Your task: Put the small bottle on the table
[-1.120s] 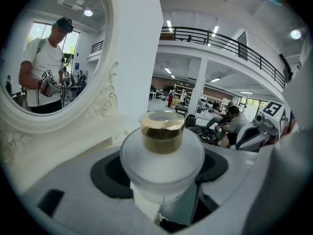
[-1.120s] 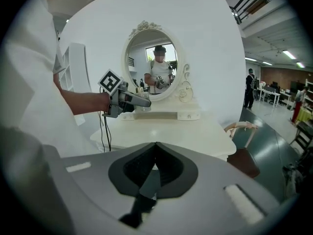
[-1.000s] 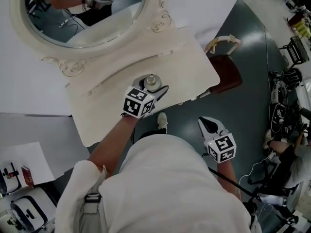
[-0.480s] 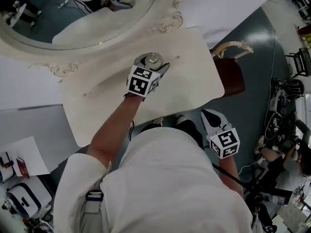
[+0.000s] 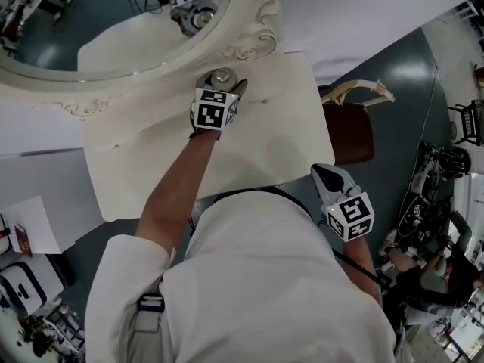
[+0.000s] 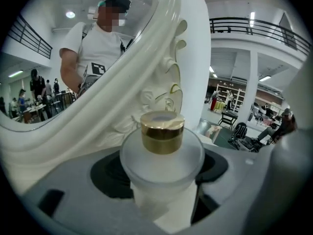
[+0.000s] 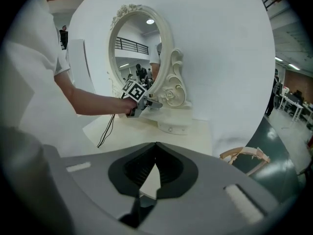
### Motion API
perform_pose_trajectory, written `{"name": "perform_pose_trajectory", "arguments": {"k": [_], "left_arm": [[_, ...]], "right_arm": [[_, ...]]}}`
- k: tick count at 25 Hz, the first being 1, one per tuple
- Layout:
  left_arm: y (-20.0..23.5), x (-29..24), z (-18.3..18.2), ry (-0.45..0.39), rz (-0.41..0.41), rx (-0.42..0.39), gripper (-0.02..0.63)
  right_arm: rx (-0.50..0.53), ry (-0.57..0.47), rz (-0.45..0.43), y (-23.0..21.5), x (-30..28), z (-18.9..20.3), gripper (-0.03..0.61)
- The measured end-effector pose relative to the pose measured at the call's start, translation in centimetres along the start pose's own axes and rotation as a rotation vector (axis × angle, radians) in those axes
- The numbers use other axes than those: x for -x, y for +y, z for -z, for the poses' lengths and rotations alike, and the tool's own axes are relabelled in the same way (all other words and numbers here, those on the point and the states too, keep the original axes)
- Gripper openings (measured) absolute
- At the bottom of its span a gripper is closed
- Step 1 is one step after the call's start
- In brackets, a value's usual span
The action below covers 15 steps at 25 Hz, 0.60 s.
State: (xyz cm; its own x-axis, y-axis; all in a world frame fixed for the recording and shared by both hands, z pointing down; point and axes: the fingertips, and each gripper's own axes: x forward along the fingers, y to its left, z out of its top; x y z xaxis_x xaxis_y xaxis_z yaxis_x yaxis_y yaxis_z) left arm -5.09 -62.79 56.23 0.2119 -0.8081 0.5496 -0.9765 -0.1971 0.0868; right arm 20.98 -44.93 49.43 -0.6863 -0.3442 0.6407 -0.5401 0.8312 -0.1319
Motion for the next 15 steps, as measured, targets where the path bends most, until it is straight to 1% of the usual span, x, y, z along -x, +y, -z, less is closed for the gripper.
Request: {"name": "perform_pose_trajectory", "arguments": {"k": [4, 9, 15], "left_arm": [[1.0, -2.0, -0.4, 0.008, -0.071, 0.021, 0.339], [1.8, -3.5, -0.1, 0.030, -0.142, 0.025, 0.339], [2.2, -4.6, 0.2, 0.035, -0.193, 0.027, 0.339]], "right_arm": [[0.006, 0.019, -0.021, -3.3, 0.5, 0.3, 0.002], [0.015, 0.025, -0.050, -6.5, 0.8, 0.4, 0.002], [0.024, 0.036, -0.094, -9.0, 0.6, 0.7, 0.002]]}}
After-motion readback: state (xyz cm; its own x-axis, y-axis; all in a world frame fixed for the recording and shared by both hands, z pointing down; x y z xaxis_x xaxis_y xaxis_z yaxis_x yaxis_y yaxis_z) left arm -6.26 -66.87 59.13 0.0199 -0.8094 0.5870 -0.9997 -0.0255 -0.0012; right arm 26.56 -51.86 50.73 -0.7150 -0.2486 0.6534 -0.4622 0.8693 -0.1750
